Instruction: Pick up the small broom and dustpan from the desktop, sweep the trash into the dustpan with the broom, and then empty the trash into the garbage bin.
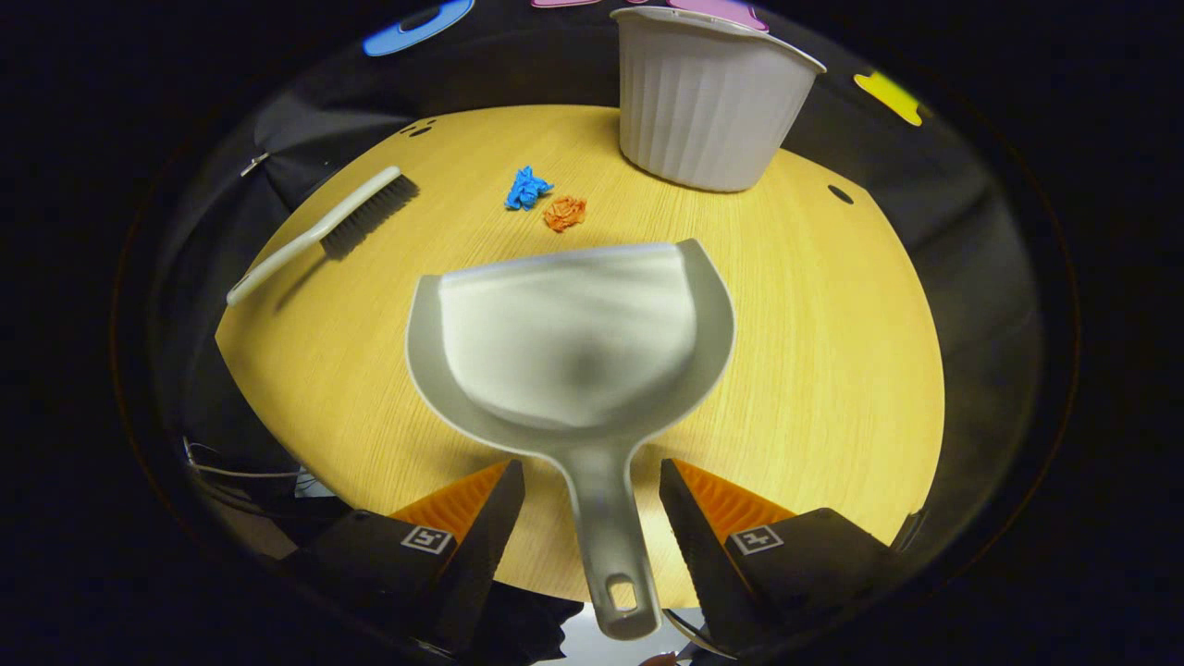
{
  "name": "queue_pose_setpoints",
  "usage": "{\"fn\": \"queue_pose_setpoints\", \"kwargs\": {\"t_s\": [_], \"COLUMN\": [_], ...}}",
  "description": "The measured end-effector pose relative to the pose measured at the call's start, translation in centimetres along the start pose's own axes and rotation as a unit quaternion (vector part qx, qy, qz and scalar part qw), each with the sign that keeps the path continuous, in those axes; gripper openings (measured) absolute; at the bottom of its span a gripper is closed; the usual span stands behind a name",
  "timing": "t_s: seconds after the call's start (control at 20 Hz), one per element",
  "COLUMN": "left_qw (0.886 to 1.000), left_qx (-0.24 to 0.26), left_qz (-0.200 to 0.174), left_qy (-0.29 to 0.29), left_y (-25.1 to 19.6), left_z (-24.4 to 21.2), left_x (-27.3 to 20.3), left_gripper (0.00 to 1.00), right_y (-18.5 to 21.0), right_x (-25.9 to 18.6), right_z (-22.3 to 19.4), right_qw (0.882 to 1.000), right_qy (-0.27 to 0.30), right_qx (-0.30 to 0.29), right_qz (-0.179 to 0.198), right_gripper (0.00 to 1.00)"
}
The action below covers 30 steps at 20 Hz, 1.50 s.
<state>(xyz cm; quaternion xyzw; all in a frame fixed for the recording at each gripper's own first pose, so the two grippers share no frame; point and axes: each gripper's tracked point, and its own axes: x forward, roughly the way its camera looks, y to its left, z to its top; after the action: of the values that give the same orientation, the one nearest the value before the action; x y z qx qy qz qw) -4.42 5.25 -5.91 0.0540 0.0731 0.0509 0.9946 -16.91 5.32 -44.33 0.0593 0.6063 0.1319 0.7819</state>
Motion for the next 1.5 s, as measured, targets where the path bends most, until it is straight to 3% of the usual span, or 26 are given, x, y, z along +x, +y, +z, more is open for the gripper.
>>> {"fn": "queue_pose_setpoints", "kwargs": {"t_s": [0.3,0.5,0.6,0.75,0.95,1.0,1.05,1.1,1.25,1.3,1.35,1.5], "left_qw": [1.0,1.0,0.999,0.999,0.998,0.998,0.997,0.997,0.994,0.993,0.991,0.981], "left_qx": [0.0,-0.01,-0.017,-0.02,-0.016,-0.015,-0.018,-0.021,-0.028,-0.027,-0.025,-0.008], "left_qz": [0.018,0.026,0.03,0.04,0.044,0.041,0.037,0.034,0.026,0.02,0.014,-0.023], "left_qy": [0.002,0.007,0.012,0.016,0.044,0.052,0.059,0.07,0.106,0.116,0.128,0.194], "left_y": [0.7,0.6,0.5,0.5,0.3,0.2,0.1,0.0,-0.4,-0.5,-0.6,-1.5], "left_z": [-0.2,-0.8,-1.2,-1.7,-3.5,-3.9,-4.5,-5.1,-7.7,-8.5,-9.5,-13.7], "left_x": [0.7,1.3,1.7,2.3,3.7,4.0,4.3,4.7,5.3,5.6,5.8,6.4], "left_gripper": [0.97,0.97,0.97,0.97,0.97,0.97,1.0,0.97,0.97,0.97,0.98,0.98], "right_y": [0.4,-0.1,-0.1,0.0,0.2,0.1,0.1,0.1,-0.1,-0.2,-0.2,-1.0], "right_x": [1.8,1.9,2.0,2.0,1.8,1.8,1.6,1.3,0.0,-0.5,-1.1,-2.9], "right_z": [-0.1,-0.3,-0.3,-0.1,0.2,0.2,0.2,0.2,0.7,0.9,1.1,1.6], "right_qw": [0.999,0.997,0.996,0.996,0.997,0.997,0.997,0.998,0.999,0.999,0.999,0.999], "right_qy": [0.037,0.069,0.082,0.077,0.05,0.047,0.044,0.04,0.023,0.018,0.012,-0.012], "right_qx": [-0.027,-0.035,-0.032,-0.045,-0.051,-0.051,-0.049,-0.045,-0.029,-0.024,-0.021,-0.024], "right_qz": [0.016,0.016,0.018,0.018,0.027,0.028,0.029,0.031,0.038,0.042,0.044,0.04], "right_gripper": [0.92,0.86,0.42,0.47,0.32,0.37,0.32,0.41,0.37,0.41,0.37,0.36]}}
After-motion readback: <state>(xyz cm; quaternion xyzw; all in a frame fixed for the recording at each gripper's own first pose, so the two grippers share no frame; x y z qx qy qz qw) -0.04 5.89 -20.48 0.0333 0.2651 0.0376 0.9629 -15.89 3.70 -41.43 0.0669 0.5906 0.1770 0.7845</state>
